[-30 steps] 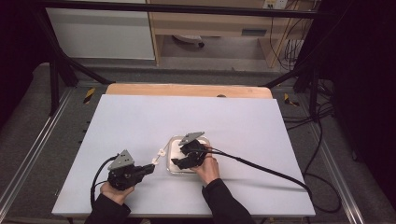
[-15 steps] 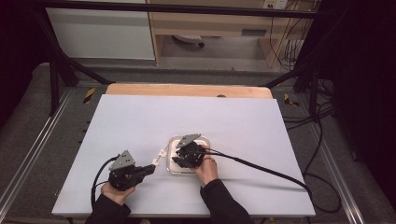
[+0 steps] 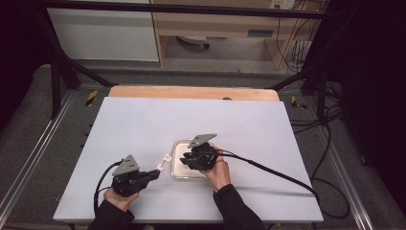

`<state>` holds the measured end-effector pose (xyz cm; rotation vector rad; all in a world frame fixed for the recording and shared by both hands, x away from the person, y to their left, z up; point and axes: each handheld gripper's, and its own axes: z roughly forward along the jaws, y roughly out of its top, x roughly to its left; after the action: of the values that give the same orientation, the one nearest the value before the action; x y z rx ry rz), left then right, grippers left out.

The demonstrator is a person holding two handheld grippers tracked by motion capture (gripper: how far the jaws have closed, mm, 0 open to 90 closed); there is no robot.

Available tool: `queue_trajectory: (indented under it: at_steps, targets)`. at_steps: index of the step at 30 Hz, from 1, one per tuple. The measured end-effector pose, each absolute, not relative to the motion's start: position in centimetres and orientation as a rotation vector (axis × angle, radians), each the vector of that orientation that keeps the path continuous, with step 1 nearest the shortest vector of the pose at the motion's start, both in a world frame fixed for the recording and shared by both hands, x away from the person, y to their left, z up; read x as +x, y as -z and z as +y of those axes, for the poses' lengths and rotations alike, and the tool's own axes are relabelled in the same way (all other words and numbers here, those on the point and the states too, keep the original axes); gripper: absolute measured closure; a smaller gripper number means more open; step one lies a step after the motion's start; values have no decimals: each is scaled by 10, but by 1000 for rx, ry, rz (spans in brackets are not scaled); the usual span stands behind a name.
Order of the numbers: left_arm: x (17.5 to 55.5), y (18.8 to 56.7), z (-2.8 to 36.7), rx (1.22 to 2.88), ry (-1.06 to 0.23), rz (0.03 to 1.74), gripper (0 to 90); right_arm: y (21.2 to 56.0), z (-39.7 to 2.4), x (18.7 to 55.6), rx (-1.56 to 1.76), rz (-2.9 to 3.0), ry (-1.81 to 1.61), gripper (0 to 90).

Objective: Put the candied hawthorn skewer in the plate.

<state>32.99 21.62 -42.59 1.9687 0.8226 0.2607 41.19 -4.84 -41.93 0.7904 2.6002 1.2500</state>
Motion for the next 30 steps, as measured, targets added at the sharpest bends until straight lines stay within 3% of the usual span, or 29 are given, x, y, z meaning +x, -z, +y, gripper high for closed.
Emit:
queue_trajectory:
  at_steps: [15, 30]
  targets:
    - [324, 425, 205, 1985, -245, 771, 876, 381, -100, 397, 875, 2483, -1606, 738]
    - [319, 424, 198, 1981, -254, 724, 876, 362, -111, 400, 908, 2381, -1851, 740]
